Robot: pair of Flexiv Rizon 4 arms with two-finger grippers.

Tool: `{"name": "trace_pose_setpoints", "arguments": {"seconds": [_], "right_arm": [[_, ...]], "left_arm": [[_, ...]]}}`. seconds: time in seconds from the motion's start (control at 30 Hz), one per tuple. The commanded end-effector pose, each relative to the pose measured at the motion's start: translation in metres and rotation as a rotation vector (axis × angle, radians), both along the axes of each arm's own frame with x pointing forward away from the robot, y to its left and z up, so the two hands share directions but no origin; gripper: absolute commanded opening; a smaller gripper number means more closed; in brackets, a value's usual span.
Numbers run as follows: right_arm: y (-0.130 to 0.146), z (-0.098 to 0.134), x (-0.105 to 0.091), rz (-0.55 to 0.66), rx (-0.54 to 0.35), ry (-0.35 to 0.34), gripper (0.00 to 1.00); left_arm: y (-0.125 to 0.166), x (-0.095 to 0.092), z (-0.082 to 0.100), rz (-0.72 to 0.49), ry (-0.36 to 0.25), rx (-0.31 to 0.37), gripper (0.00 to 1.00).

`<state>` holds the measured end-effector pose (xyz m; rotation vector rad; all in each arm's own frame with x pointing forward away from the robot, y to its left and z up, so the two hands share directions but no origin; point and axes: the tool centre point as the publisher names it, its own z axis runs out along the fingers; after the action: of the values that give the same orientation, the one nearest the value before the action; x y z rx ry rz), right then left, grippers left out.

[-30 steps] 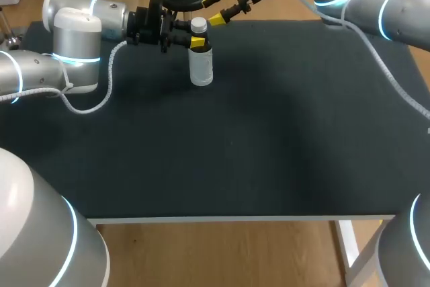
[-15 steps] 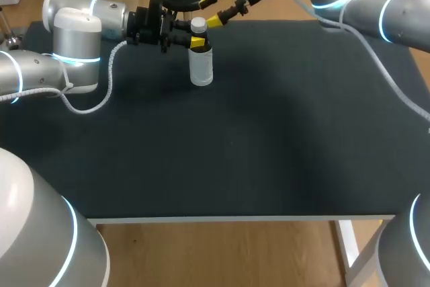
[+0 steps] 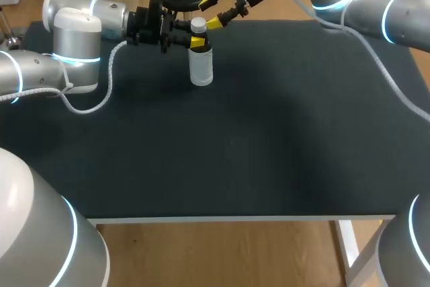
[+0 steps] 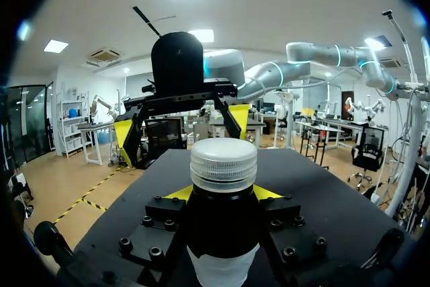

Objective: Unscrew the bottle cap

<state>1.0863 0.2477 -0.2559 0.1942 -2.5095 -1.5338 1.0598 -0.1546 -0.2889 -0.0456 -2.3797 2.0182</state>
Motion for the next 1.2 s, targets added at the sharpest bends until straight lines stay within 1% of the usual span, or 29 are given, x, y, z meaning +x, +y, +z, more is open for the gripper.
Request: {"name": "trace_pose_setpoints", "arguments": {"seconds": [0.03,0.57,1.0,1.07,1.2], "right_arm": [[0.005,0.004,-0.007,-0.011,-0.017,-0.012,1.0],[0.009,0.002,-0.012,-0.01,-0.035,-0.023,1.0],[0.016,0.001,-0.019,0.01,-0.047,-0.031,1.0],[0.017,0.001,-0.021,0.012,-0.054,-0.035,0.88],[0.018,0.0,-0.022,0.012,-0.061,-0.038,0.96]], "left_arm": [[0.0,0.002,-0.001,-0.005,0.001,-0.001,0.0],[0.0,0.002,-0.001,-0.005,0.001,-0.001,0.0],[0.0,0.002,-0.001,-0.005,0.001,-0.001,0.0],[0.0,0.002,-0.001,-0.005,0.001,-0.001,0.0],[0.0,0.002,-0.001,-0.005,0.001,-0.001,0.0]]}}
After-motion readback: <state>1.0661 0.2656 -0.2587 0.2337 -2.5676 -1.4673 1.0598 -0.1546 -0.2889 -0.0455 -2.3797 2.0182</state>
